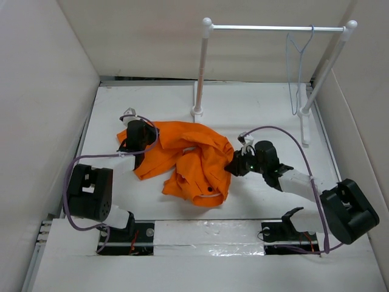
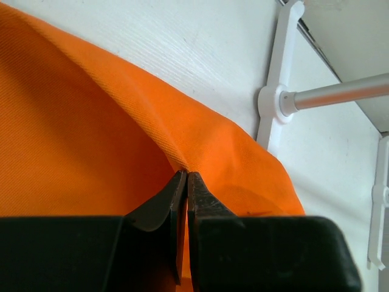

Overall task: Place the trousers on the hanger
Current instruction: Flatten out the trousers at the center of the board.

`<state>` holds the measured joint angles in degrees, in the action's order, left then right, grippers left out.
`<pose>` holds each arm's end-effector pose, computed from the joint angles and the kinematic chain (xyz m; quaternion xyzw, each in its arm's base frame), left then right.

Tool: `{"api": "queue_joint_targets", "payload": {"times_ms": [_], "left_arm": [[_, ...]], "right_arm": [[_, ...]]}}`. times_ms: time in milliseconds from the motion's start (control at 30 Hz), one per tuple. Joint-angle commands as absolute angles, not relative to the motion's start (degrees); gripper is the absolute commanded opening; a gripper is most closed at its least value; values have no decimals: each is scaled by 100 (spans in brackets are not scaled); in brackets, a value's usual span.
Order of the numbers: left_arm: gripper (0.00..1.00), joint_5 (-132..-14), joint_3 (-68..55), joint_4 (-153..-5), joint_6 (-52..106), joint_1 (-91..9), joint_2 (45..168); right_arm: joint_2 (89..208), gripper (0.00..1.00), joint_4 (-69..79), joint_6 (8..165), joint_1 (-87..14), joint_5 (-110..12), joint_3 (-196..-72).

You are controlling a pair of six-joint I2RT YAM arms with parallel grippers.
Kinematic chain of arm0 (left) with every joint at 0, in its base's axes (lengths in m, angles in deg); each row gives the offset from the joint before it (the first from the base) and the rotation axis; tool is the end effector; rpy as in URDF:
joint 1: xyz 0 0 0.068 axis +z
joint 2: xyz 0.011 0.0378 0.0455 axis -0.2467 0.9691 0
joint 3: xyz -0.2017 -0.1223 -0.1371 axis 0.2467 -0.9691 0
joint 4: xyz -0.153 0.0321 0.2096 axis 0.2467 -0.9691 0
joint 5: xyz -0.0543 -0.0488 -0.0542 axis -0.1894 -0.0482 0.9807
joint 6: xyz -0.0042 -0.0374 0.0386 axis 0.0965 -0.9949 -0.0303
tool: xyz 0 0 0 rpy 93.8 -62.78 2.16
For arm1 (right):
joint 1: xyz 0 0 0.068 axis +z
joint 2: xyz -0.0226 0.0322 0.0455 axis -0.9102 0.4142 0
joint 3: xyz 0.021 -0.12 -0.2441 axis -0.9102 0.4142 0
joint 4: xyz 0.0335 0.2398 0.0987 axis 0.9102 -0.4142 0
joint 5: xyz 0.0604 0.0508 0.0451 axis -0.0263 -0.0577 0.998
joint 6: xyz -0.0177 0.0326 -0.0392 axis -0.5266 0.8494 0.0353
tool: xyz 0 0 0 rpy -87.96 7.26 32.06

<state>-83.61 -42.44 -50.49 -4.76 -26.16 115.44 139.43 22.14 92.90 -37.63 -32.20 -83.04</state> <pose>0.3006 -0.0615 0.2027 -0.2288 0.7710 -0.2583 0.5352 0.2052 0.1251 0.1713 -0.2110 0.8295 0.3393 0.3903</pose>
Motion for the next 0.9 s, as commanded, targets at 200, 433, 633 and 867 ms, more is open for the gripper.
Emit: {"api": "queue_joint_targets", "payload": {"times_ms": [200, 433, 633, 867], "left_arm": [[0, -8495, -4597, -5179, -642, -2597, 9906], [0, -9539, -4159, -6496, -590, -2597, 7438], [0, -9621, -2775, -7226, -248, -2597, 6152], [0, -8471, -706, -7718, 446, -2597, 7263]], "right_arm": [[13189, 0, 2221, 9053, -3504, -2939, -8689], [10552, 0, -795, 8692, -2511, -4654, -10092], [9768, 0, -2343, 8754, -1983, -4998, -12071], [9855, 0, -2889, 8868, -1983, -5274, -13884]]}}
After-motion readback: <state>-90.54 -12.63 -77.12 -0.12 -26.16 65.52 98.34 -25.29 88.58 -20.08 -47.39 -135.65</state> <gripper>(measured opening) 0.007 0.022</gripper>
